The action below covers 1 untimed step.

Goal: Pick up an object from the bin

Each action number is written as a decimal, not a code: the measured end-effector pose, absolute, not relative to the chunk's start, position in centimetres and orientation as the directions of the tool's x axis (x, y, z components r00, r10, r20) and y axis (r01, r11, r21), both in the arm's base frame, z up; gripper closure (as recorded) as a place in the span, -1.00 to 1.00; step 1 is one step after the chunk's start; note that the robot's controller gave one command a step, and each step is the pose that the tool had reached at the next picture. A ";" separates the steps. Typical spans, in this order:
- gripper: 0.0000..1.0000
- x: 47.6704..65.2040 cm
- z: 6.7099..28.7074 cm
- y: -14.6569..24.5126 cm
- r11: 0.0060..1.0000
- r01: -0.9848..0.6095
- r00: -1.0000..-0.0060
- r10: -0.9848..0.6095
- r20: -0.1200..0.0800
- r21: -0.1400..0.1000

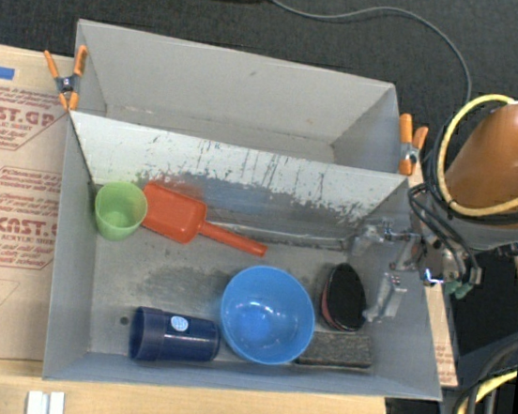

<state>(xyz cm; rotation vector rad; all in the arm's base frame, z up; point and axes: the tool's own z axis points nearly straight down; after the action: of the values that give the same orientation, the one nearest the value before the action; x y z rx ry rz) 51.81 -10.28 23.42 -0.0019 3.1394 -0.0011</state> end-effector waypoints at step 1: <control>-1.00 51.4 16.2 -2.0 0.996 0.087 -0.996 0.087 0.003 0.003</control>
Offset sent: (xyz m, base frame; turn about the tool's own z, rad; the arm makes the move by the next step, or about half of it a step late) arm -0.0041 0.0525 -0.0753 0.0814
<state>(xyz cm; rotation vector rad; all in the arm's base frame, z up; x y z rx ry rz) 51.38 -2.02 16.18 0.1368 3.1419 0.0048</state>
